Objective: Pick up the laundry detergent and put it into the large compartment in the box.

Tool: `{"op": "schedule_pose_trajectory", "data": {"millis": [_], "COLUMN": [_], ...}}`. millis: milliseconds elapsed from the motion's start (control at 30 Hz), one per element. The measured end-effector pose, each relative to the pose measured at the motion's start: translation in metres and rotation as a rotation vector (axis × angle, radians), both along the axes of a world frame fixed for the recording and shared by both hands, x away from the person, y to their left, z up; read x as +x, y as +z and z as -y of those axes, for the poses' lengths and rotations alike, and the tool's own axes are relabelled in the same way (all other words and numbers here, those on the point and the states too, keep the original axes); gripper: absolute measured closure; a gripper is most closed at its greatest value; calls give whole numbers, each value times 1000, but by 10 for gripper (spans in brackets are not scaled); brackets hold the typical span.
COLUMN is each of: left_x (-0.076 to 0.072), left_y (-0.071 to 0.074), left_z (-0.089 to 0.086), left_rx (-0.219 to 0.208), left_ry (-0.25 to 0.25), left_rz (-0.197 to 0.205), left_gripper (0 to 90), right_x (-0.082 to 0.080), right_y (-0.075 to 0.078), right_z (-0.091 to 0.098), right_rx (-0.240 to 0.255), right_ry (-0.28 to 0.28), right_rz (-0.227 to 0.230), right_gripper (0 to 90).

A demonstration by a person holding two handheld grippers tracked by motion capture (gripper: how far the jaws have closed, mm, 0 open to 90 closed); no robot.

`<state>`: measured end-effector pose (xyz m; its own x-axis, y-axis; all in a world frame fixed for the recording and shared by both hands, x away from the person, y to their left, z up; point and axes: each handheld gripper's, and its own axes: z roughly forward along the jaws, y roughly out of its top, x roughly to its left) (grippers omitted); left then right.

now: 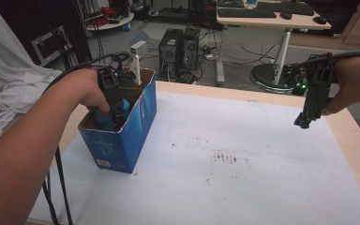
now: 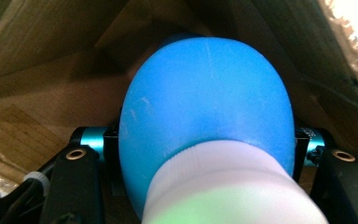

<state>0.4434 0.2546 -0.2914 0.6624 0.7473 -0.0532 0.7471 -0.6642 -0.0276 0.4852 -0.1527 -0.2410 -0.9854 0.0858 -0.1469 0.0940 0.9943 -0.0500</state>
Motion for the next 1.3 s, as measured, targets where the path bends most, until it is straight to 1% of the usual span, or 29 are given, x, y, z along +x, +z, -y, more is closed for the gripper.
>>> {"op": "schedule_pose_trajectory", "data": {"millis": [100,133,167,200,267,333,367,433,467,533,600,633,667,700,733,767,800,833,867,900,933,1000,1033,1100,1233,1300], "left_x": [0,0,0,-1,-1,-2,-2,-3,-3,-4,-4,-4,-5,-6,-6,-6,-7,-7,-8,-8,-9,-10,-10,-11,-12,-13], "left_y": [1,2,4,4,5,7,9,10,12,14,16,20,23,24,27,27,32,32,38,38,42,46,48,52,60,64], "left_z": [0,0,-1,-1,-2,-1,-2,-1,-1,1,2,3,3,4,4,4,4,4,4,4,4,5,5,7,10,12], "left_rx": [-7,-17,-27,-33,-25,-40,-36,-37,-33,-27,-28,-10,-8,-14,-9,-9,-3,-3,6,6,4,1,-2,-7,-4,-5], "left_ry": [7,17,14,23,15,32,24,31,21,18,25,18,17,28,22,22,23,23,14,14,21,24,18,21,7,15], "left_rz": [5,10,10,11,5,18,14,19,14,22,29,30,33,43,47,47,53,53,64,64,73,78,79,85,82,99], "left_gripper": [356,338,333,332,326,313,312,304,298,292,271,260,259,257,253,250,243,236,228,219,219,193,191,182,163,150], "right_x": [0,-1,-1,-1,-1,-2,-2,-2,-2,-2,-3,-3,-3,-3,-3,-3,-3,-3,-3,-3,-3,-3,-3,-3,-3,-3], "right_y": [0,1,1,1,2,2,2,3,3,4,4,4,4,4,4,4,4,4,4,4,4,4,4,4,4,3], "right_z": [0,0,1,1,2,3,3,4,5,5,5,6,6,6,6,6,6,6,7,7,7,6,6,5,4,4], "right_rx": [0,0,2,4,3,0,2,4,1,5,5,4,2,1,4,4,6,6,5,5,5,3,2,7,6,8], "right_ry": [2,-2,0,0,-3,-7,-9,-10,-11,-10,-11,-7,-7,-7,-8,-8,-6,-6,-9,-9,-9,-8,-7,-6,-5,1], "right_rz": [1,3,4,2,3,2,4,4,7,6,7,7,8,8,7,7,7,7,6,6,6,6,6,7,6,7], "right_gripper": [27,26,26,27,26,27,27,27,26,26,27,26,26,27,27,27,27,27,27,27,26,27,26,27,26,26]}}
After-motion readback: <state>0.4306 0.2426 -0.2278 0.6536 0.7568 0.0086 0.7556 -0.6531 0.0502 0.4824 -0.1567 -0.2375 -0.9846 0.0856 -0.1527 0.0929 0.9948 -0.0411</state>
